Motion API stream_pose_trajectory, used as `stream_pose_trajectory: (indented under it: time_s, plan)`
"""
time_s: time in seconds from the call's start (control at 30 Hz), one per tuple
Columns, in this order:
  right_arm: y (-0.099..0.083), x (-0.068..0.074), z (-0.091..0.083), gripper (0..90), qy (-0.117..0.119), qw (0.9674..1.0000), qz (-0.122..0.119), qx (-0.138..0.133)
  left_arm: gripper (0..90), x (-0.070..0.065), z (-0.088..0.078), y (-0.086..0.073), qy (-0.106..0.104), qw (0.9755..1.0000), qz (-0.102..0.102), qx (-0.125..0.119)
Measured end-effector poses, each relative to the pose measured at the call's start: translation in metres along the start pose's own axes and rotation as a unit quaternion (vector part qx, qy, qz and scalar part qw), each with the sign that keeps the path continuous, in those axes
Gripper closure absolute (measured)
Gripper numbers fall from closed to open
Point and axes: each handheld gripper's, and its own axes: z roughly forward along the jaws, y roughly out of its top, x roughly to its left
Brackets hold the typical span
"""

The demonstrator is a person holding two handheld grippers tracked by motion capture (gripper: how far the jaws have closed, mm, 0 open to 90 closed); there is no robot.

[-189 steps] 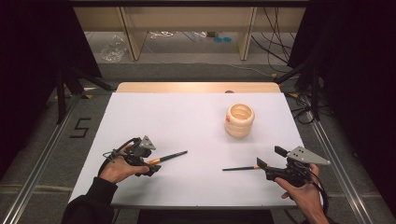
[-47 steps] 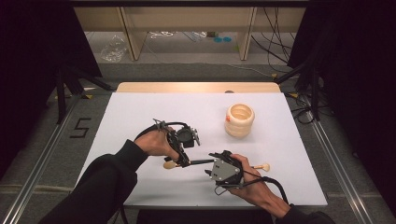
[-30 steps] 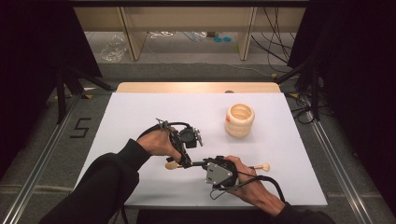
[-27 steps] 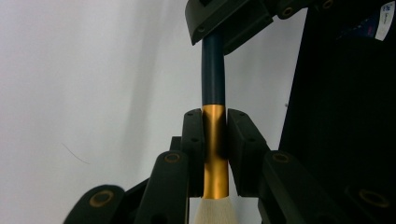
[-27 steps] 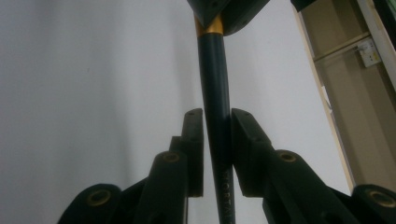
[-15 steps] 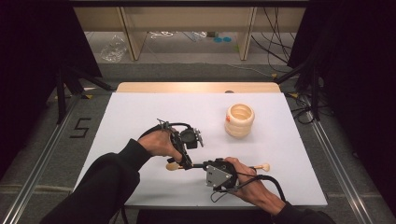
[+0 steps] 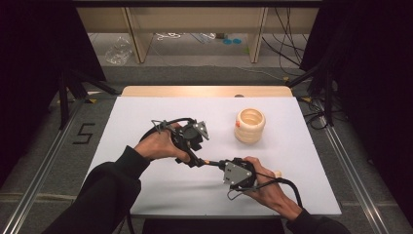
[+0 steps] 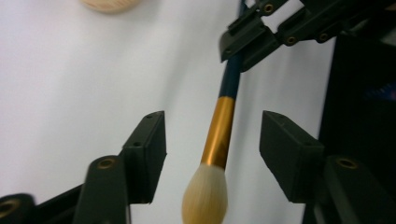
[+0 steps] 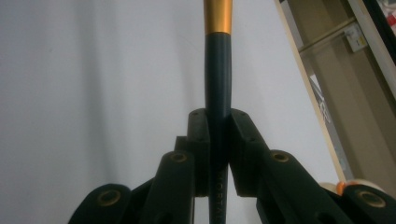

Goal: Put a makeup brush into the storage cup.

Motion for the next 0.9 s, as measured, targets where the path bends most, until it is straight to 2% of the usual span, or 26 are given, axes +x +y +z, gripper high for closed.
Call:
stream_pose_trajectory:
  time_s: [0.03,0.07,0.1,0.13,0.17,0.2,0.23,0.33,0.4,0.43,0.47,0.5,0.53,0.57,0.6,0.63,0.7,0.73,0.77,0.8,0.83,0.87,0.9]
  plan:
    - [-0.002,-0.002,0.000,80.3,-0.006,0.9996,0.028,-0.006,38.2,0.000,-0.004,-0.001,0.008,0.9999,-0.004,-0.007]
    - [-0.004,-0.005,-0.001,80.3,-0.004,0.9991,0.041,-0.009,36.3,0.000,-0.004,-0.001,0.008,0.9999,-0.004,-0.007]
    - [-0.004,-0.005,-0.001,80.3,-0.004,0.9991,0.041,-0.009,36.3,0.000,-0.008,-0.002,0.013,0.9997,-0.012,-0.017]
    - [-0.010,-0.012,-0.004,80.3,-0.001,0.9975,0.069,-0.017,33.3,0.001,-0.015,-0.005,0.030,0.9986,-0.018,-0.038]
    - [-0.013,-0.015,-0.004,80.3,-0.001,0.9966,0.079,-0.024,32.1,0.000,-0.018,-0.006,0.038,0.9969,-0.035,-0.059]
    - [-0.016,-0.017,-0.005,80.3,-0.004,0.9947,0.098,-0.031,30.9,0.001,-0.022,-0.008,0.048,0.9960,-0.036,-0.066]
    - [-0.019,-0.020,-0.006,80.3,-0.005,0.9937,0.106,-0.037,29.8,0.002,-0.025,-0.010,0.057,0.9948,-0.041,-0.073]
    - [-0.027,-0.027,-0.009,80.3,-0.004,0.9875,0.148,-0.053,28.8,0.003,-0.030,-0.019,0.072,0.9917,-0.051,-0.093]
    - [-0.030,-0.031,-0.011,80.2,-0.003,0.9833,0.171,-0.062,28.2,0.004,-0.030,-0.025,0.081,0.9885,-0.068,-0.108]
    - [-0.030,-0.031,-0.011,80.2,-0.003,0.9833,0.171,-0.062,28.1,0.004,-0.030,-0.025,0.081,0.9885,-0.068,-0.108]
    - [-0.033,-0.034,-0.013,80.2,-0.002,0.9792,0.189,-0.073,27.9,0.005,-0.027,-0.032,0.083,0.9850,-0.084,-0.125]
    - [-0.033,-0.034,-0.013,80.2,-0.002,0.9792,0.189,-0.073,27.8,0.005,-0.027,-0.032,0.083,0.9850,-0.084,-0.125]
    - [-0.035,-0.036,-0.015,80.2,0.000,0.9763,0.201,-0.079,27.8,0.005,-0.023,-0.039,0.086,0.9814,-0.097,-0.142]
    - [-0.036,-0.037,-0.015,80.3,0.000,0.9737,0.211,-0.085,28.0,0.005,-0.020,-0.042,0.084,0.9797,-0.105,-0.149]
    - [-0.036,-0.037,-0.015,80.3,0.000,0.9737,0.211,-0.085,28.2,0.005,-0.020,-0.042,0.084,0.9797,-0.105,-0.149]
    - [-0.038,-0.038,-0.016,80.2,0.001,0.9717,0.219,-0.089,28.2,0.003,-0.017,-0.046,0.083,0.9785,-0.112,-0.153]
    - [-0.039,-0.039,-0.017,80.2,-0.002,0.9715,0.219,-0.089,28.2,0.001,-0.012,-0.052,0.086,0.9765,-0.111,-0.163]
    - [-0.039,-0.039,-0.017,80.2,0.000,0.9703,0.224,-0.092,28.2,-0.001,-0.007,-0.057,0.087,0.9721,-0.127,-0.177]
    - [-0.039,-0.039,-0.017,80.2,0.001,0.9690,0.228,-0.095,28.3,-0.003,-0.005,-0.059,0.090,0.9696,-0.131,-0.186]
    - [-0.039,-0.039,-0.017,80.2,0.001,0.9690,0.228,-0.095,28.4,-0.003,-0.005,-0.059,0.090,0.9696,-0.131,-0.186]
    - [-0.038,-0.039,-0.018,80.2,0.001,0.9671,0.233,-0.103,28.5,-0.004,-0.003,-0.061,0.089,0.9682,-0.135,-0.191]
    - [-0.037,-0.039,-0.018,80.2,0.000,0.9666,0.234,-0.106,28.5,-0.006,-0.001,-0.063,0.088,0.9662,-0.133,-0.203]
    - [-0.037,-0.039,-0.018,80.2,0.000,0.9666,0.234,-0.106,28.6,-0.006,-0.001,-0.063,0.088,0.9662,-0.133,-0.203]
